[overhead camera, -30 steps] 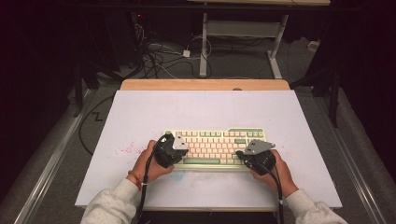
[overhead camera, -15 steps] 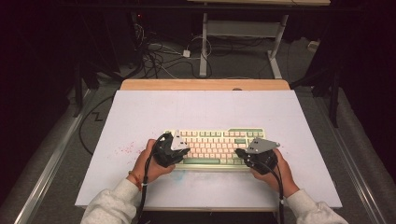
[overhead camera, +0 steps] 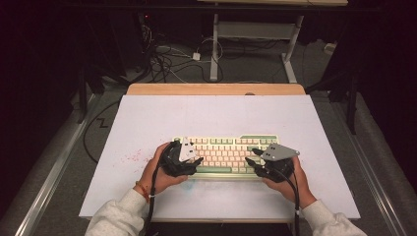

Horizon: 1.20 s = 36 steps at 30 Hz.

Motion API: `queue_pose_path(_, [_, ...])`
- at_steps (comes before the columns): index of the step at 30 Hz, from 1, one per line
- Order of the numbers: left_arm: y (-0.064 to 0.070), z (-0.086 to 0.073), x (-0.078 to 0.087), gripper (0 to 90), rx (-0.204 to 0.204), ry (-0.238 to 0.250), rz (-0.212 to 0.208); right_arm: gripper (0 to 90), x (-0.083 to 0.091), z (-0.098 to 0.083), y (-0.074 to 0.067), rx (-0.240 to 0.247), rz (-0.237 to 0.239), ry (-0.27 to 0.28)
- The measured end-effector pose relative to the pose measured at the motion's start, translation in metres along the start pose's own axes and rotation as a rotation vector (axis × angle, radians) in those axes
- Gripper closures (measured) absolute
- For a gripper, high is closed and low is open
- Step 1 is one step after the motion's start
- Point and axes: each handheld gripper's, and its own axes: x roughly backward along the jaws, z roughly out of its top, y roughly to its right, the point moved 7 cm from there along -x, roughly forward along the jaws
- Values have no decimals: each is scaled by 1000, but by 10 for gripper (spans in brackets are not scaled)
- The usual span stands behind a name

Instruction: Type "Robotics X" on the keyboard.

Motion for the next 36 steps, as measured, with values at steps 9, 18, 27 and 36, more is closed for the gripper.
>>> queue_pose_path(9, [3,2,1,222,-23,27,11,253,-1,2,2,-17,-43,15])
queue_pose_path(18, [4,2,2,161,-38,50,27,186,-4,3,4,-26,-62,18])
queue_pose_path(27, [4,2,2,161,-47,55,31,194,-6,5,6,-22,-78,23])
queue_pose_path(36, [1,2,10,163,-56,66,50,201,0,10,7,-8,-101,40])
